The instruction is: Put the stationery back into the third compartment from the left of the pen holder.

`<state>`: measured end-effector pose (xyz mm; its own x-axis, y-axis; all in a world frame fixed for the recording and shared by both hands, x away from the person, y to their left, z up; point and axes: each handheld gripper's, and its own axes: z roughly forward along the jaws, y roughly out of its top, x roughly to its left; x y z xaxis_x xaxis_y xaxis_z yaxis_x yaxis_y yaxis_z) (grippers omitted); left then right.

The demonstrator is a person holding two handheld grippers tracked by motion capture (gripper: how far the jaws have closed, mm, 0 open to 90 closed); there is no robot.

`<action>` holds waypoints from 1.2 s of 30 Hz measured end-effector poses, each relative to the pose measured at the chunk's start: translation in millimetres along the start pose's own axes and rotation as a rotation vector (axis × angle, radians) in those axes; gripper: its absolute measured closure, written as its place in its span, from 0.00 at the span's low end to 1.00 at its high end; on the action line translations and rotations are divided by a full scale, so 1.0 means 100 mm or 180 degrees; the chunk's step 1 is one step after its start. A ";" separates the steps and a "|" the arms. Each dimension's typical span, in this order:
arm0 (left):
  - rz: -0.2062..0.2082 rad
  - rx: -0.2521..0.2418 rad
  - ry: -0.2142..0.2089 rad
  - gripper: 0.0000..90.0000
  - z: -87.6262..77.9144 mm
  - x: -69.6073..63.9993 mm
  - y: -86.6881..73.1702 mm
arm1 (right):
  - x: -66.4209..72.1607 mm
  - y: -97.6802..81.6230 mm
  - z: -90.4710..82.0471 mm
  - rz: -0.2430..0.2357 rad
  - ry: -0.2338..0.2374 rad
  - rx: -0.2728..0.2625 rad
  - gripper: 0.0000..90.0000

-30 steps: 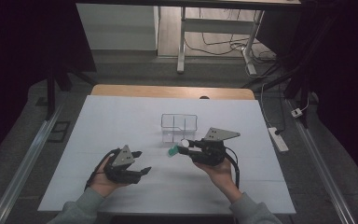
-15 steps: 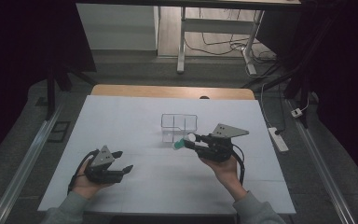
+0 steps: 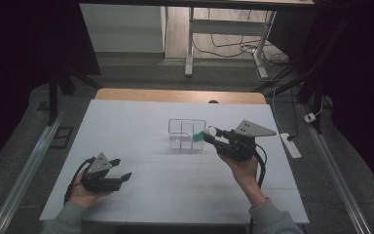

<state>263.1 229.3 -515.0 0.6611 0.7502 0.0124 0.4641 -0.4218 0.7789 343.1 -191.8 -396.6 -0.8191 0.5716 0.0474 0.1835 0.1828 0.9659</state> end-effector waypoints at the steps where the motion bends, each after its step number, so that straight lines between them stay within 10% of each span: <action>1: 0.0000 0.0006 0.0004 0.36 0.00 0.01 -0.01 | -0.02 0.02 0.00 -0.0001 -0.0017 -0.0006 0.71; 8: -0.0029 0.0043 0.0017 0.35 0.02 0.04 -0.03 | -0.19 0.16 0.07 0.0084 -0.0199 -0.0055 0.71; 20: -0.0035 0.0094 0.0028 0.35 0.05 0.04 -0.04 | -0.46 -0.01 0.43 0.0125 -0.0425 0.0457 0.71; 28: -0.0018 0.0121 0.0053 0.35 0.06 0.05 -0.04 | -0.55 -0.17 0.64 0.0214 -0.0385 0.0758 0.69; 36: 0.0000 0.0116 0.0059 0.35 0.06 0.04 -0.04 | -0.46 -0.14 0.56 0.0146 -0.0282 0.0656 0.51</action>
<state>267.5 230.7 -522.0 0.6502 0.7594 0.0244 0.4854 -0.4399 0.7556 408.8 -176.0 -426.9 -0.7581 0.6495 0.0588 0.3341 0.3094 0.8903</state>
